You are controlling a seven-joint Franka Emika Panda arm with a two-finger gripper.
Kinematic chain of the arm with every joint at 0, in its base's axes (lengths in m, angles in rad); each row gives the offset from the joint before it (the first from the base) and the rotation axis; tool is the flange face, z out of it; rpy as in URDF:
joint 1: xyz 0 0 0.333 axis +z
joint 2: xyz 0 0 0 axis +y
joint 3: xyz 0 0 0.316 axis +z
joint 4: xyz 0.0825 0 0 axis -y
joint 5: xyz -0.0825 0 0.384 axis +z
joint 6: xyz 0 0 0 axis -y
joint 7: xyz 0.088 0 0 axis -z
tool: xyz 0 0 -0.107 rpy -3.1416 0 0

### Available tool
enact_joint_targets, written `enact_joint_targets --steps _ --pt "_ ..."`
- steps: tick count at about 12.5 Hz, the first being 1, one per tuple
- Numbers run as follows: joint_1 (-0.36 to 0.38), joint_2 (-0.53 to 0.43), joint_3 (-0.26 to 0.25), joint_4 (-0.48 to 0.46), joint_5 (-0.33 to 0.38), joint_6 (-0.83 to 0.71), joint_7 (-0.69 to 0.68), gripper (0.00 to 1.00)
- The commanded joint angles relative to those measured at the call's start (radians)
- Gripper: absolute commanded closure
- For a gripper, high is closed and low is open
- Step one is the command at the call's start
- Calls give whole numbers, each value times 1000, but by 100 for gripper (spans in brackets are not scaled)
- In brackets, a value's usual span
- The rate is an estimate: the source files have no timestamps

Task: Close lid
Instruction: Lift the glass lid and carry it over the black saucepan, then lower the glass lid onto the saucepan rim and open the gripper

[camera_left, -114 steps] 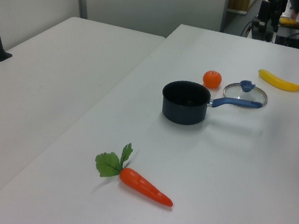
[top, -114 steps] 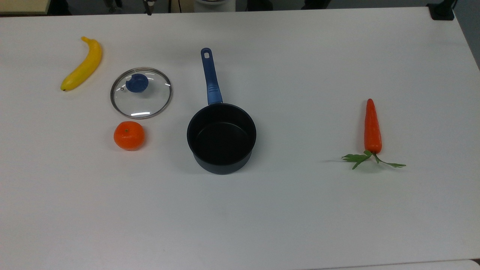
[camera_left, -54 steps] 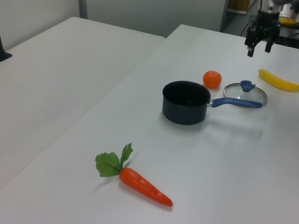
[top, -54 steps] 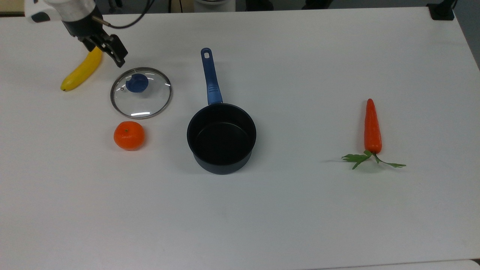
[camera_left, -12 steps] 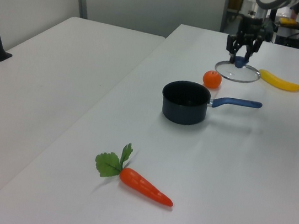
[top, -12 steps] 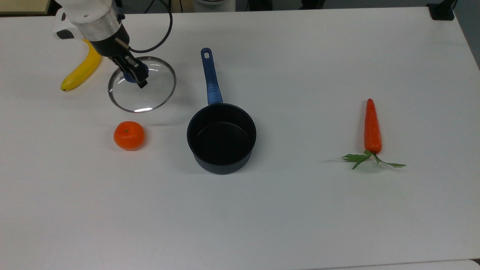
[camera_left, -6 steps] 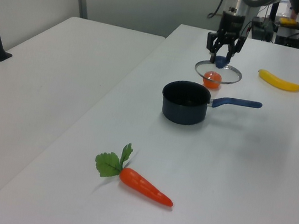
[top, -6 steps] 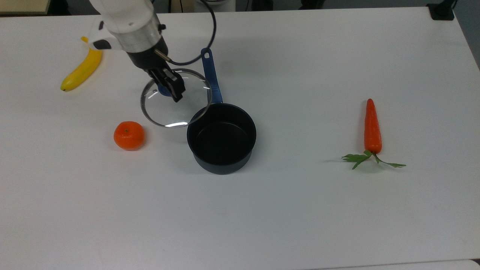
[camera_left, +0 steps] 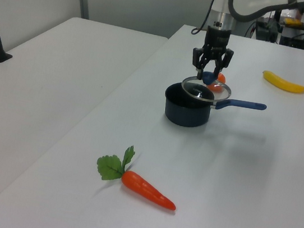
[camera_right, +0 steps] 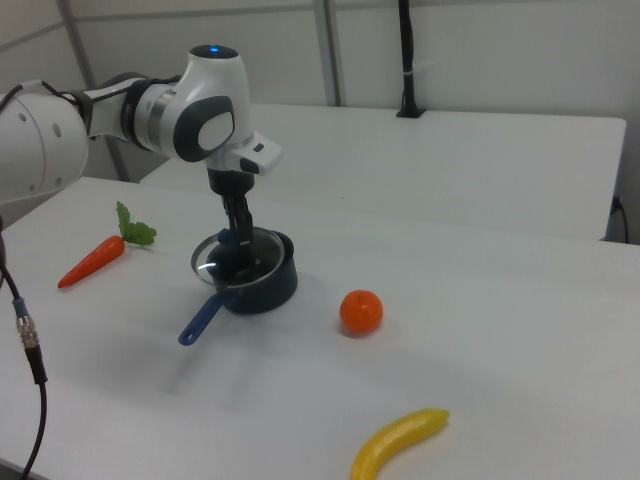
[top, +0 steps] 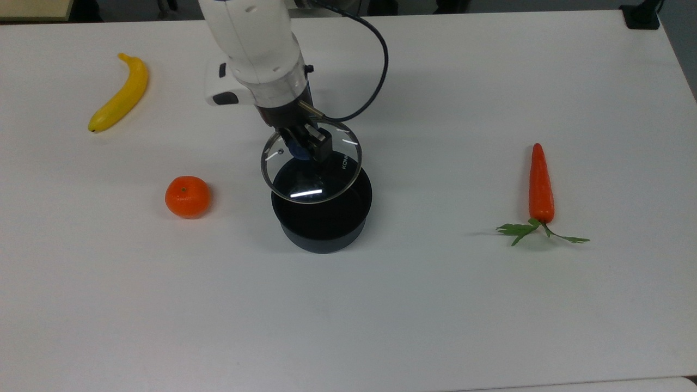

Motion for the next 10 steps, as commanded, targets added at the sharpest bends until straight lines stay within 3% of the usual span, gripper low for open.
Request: enact_joint_targets --steps 1,10 --pt "28 69 -13 110 -11 -18 18 54" --pt "66 111 -19 140 -69 68 57 54"
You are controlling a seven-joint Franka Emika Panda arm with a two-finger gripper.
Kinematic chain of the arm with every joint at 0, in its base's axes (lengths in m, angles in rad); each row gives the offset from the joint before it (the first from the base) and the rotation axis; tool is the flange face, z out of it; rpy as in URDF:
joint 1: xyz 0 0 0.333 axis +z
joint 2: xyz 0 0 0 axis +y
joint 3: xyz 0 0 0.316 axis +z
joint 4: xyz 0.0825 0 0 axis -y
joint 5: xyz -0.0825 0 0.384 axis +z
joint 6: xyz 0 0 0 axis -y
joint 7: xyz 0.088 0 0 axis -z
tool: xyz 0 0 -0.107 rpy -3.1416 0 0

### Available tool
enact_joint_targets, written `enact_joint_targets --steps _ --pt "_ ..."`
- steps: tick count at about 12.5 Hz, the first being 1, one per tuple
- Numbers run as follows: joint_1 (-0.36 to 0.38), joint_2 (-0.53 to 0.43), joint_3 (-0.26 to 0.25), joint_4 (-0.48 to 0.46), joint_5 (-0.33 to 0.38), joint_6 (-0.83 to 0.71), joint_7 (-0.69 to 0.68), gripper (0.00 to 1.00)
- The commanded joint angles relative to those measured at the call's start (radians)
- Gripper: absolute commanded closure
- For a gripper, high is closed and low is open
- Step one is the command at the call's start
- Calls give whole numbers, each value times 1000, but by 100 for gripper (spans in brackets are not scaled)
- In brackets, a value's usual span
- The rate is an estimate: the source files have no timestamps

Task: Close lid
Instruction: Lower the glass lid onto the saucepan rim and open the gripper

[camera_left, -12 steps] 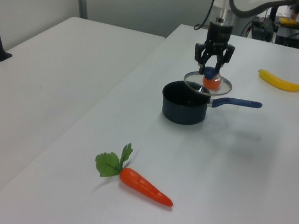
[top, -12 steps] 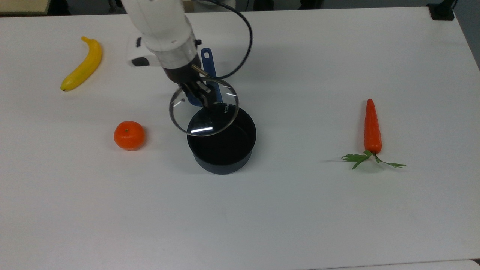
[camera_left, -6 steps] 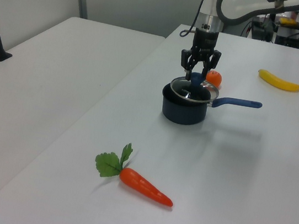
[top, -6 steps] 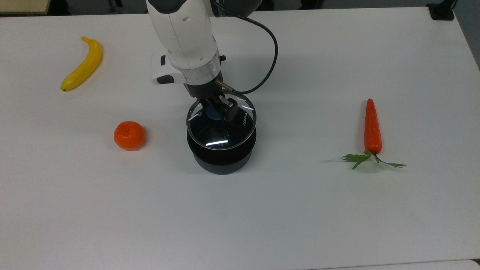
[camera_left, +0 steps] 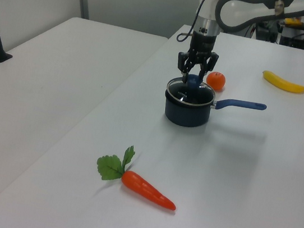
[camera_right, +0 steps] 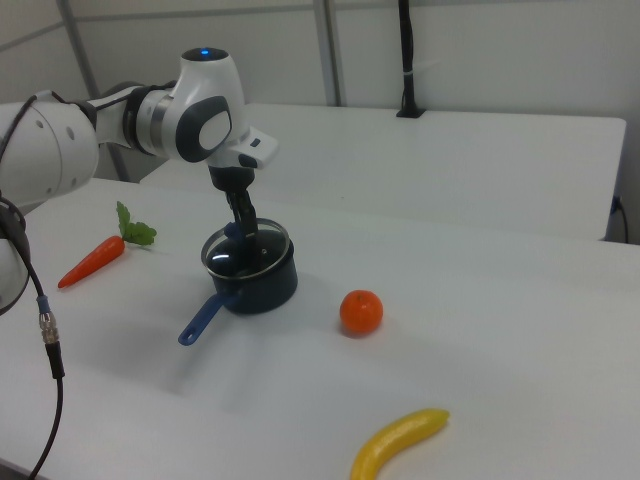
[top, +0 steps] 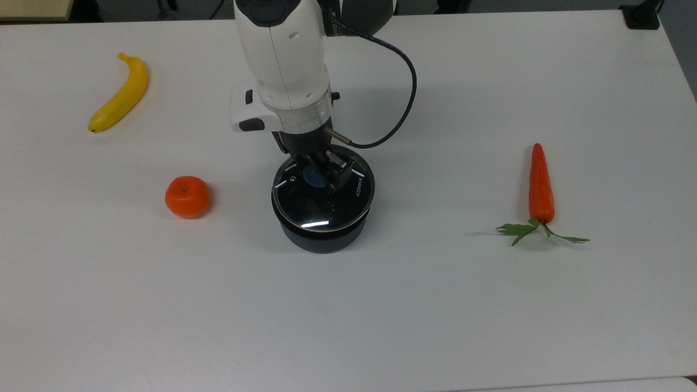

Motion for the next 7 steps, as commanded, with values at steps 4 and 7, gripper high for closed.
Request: enact_joint_targets --steps 4,7 --pt "20 26 -18 30 -25 12 21 54" --pt "20 29 -18 28 -31 11 20 48"
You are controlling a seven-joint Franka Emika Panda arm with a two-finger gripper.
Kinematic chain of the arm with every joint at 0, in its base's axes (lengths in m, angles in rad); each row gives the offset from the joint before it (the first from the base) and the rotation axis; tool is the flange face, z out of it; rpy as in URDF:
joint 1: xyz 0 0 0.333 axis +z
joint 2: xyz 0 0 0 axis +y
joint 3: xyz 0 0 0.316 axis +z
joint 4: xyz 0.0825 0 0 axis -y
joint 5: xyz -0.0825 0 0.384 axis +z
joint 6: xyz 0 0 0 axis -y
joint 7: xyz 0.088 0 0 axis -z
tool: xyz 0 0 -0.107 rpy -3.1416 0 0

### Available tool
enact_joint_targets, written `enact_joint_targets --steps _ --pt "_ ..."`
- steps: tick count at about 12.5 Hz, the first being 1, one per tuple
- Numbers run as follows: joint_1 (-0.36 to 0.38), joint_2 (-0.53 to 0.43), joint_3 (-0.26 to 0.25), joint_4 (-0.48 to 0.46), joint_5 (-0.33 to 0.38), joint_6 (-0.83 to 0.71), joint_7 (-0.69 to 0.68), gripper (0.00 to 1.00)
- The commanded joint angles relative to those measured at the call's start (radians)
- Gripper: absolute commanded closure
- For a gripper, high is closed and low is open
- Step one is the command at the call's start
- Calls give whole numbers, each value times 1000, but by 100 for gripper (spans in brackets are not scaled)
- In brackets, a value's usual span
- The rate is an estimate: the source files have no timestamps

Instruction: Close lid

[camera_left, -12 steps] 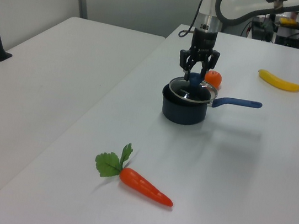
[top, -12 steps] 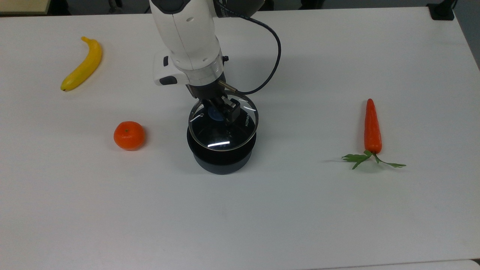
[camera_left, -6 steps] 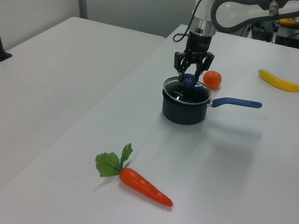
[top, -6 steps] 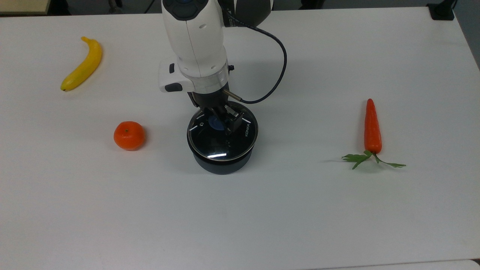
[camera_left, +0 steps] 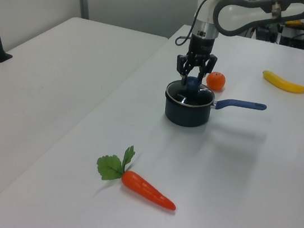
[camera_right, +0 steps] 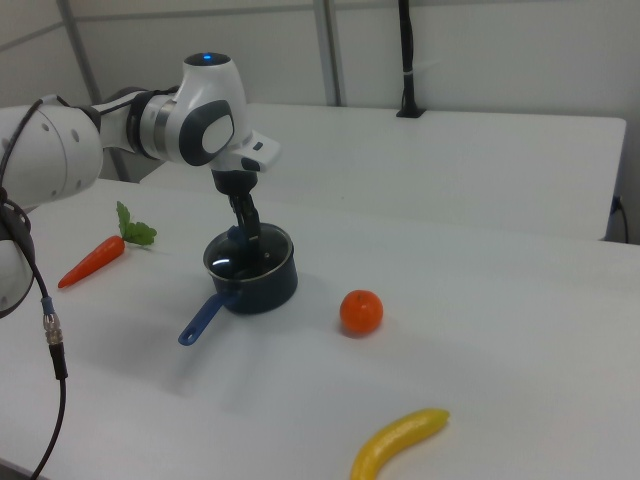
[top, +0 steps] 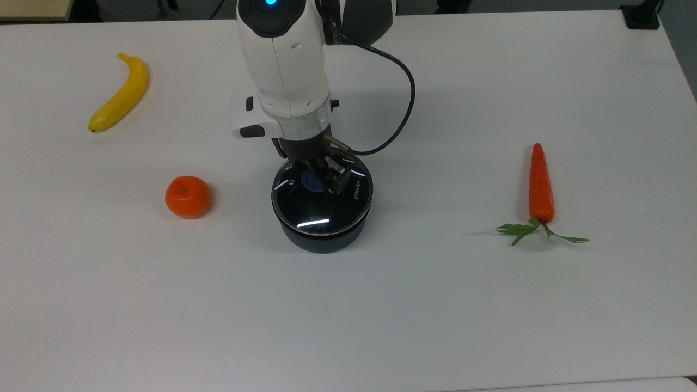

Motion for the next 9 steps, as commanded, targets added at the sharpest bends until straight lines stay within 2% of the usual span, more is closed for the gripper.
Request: enact_joint_targets --steps 1,3,4,7,9 --pt "19 12 -17 19 -17 4 17 37" --pt "19 12 -17 17 -17 4 18 17" --pt "19 12 -17 17 -17 4 20 1" --pt "19 9 -17 17 -17 3 8 0" --pt "19 -4 -17 14 -17 -3 -81 0"
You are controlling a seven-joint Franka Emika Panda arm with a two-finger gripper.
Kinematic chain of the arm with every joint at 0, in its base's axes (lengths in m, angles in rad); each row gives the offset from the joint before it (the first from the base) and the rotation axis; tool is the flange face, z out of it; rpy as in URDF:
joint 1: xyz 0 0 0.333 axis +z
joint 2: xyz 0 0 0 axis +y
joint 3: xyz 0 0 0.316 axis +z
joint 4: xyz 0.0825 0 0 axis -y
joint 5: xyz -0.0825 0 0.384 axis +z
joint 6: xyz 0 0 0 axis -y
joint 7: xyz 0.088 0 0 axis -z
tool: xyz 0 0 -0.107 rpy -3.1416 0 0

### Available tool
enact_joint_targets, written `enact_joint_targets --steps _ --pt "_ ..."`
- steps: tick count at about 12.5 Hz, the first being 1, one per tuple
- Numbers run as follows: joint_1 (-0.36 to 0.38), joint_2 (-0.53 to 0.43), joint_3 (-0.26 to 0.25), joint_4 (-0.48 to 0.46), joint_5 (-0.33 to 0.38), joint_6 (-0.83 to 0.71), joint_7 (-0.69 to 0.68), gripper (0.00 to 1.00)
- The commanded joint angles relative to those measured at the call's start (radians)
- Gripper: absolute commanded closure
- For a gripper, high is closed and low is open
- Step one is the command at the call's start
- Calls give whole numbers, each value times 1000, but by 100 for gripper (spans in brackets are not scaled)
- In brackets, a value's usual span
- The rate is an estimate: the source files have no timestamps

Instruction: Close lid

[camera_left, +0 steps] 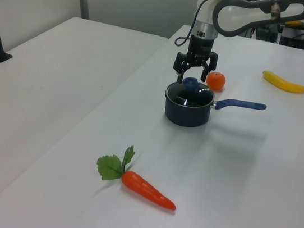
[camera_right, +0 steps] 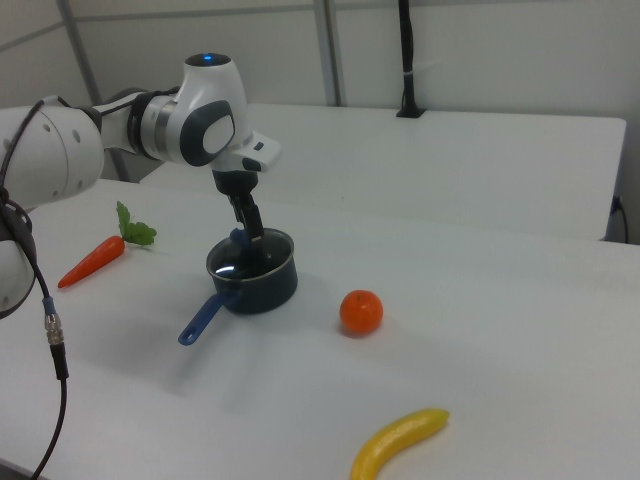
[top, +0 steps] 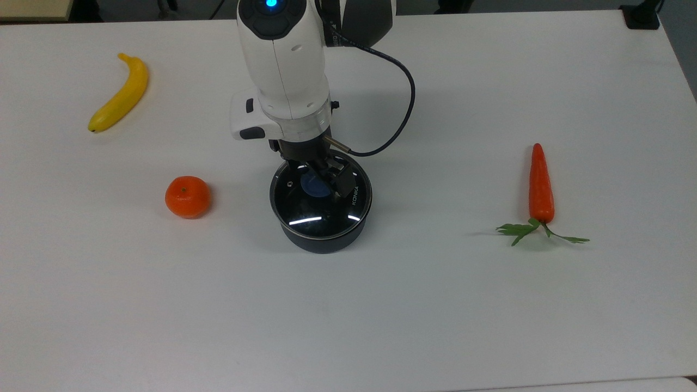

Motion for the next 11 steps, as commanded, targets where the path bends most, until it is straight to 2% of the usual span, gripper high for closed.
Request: enact_joint_targets --steps 1,4,5,7,11 --pt "18 -36 -17 -2 -13 -10 -130 0" --pt "13 -189 -19 -152 -17 -45 -323 0" --pt "9 -251 -19 -194 -39 -121 -438 0" --pt "-33 -331 -19 -219 -40 -233 -571 0" --pt "-111 -470 -20 -327 -40 -281 -668 0"
